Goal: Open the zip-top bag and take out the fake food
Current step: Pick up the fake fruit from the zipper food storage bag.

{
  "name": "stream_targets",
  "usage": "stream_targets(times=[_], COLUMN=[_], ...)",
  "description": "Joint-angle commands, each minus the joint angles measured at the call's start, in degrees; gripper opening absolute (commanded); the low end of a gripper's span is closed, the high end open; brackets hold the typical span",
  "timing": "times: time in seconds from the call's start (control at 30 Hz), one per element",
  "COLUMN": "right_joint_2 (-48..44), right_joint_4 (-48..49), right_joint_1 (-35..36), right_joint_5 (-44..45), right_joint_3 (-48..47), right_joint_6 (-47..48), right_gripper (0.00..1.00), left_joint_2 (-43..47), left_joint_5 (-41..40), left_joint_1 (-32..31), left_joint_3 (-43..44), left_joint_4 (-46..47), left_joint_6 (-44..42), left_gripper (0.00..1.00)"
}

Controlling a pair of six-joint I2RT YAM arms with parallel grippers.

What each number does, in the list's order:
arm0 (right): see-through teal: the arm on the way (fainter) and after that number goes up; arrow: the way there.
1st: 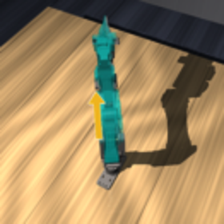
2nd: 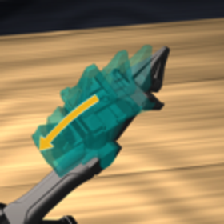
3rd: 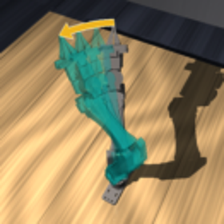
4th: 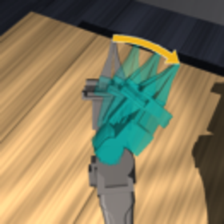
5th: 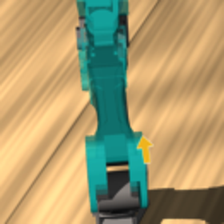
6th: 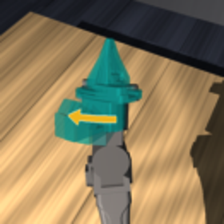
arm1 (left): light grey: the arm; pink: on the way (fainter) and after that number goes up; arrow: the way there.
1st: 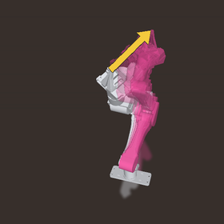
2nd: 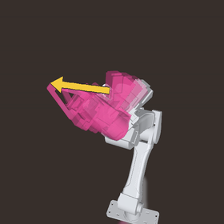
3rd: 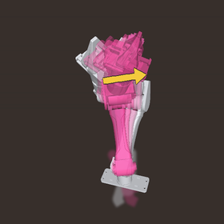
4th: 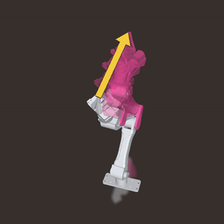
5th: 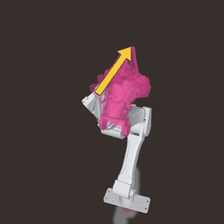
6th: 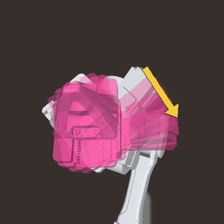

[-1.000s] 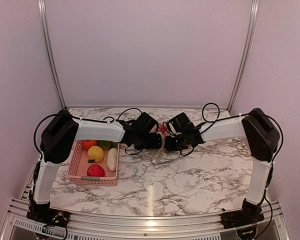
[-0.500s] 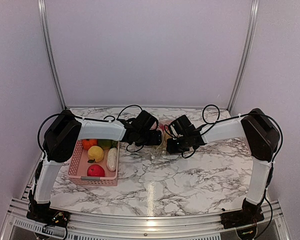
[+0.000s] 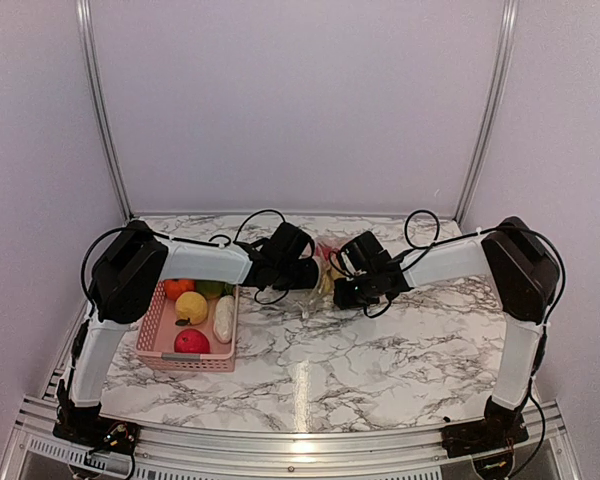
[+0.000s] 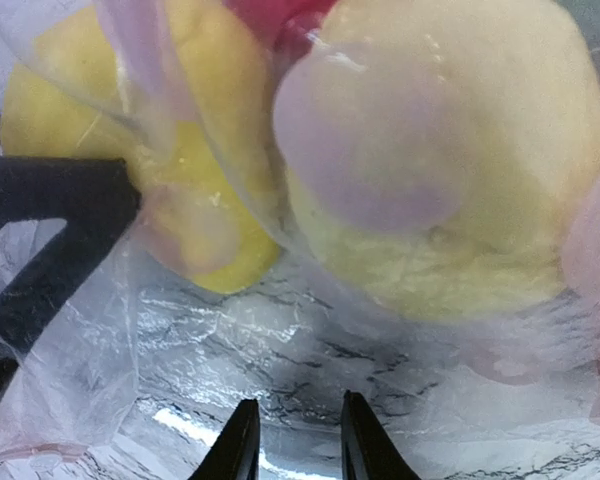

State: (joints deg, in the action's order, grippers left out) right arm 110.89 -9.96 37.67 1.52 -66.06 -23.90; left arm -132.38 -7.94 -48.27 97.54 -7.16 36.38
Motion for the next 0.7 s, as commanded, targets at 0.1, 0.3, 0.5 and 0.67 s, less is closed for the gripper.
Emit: stream_targets(times=[0.1, 0.3, 0.5, 0.67], right_joint_2=[-2.11, -4.67, -6.07, -7.57], right_joint_4=[0.11, -0.14, -0.33, -0.90], right_joint_1=[-1.35, -2.43, -3.29, -3.35], right_joint_5=[-0.16, 0.06, 0.24, -0.85], right_joint_3=[0.31, 1.08, 1.72, 1.71], right_joint_6=[0.33, 0.65, 0.95, 0.79], right_gripper=[0.27, 0.27, 0.27, 0.27], left_joint_2=[5.09, 8.97, 11.51, 12.85], left_joint_5=[1.07, 0.63, -0.86, 0.00], left_joint_1=[-0.20, -1.15, -1.98, -2.55], left_joint_3=[-5.78, -9.71, -12.44, -14.71], left_joint_4=[2.82, 3.39, 2.15, 1.71], left_joint_6=[-0.37, 0.18, 0.96, 2.10], left_gripper=[0.57, 0.56, 0.56, 0.56])
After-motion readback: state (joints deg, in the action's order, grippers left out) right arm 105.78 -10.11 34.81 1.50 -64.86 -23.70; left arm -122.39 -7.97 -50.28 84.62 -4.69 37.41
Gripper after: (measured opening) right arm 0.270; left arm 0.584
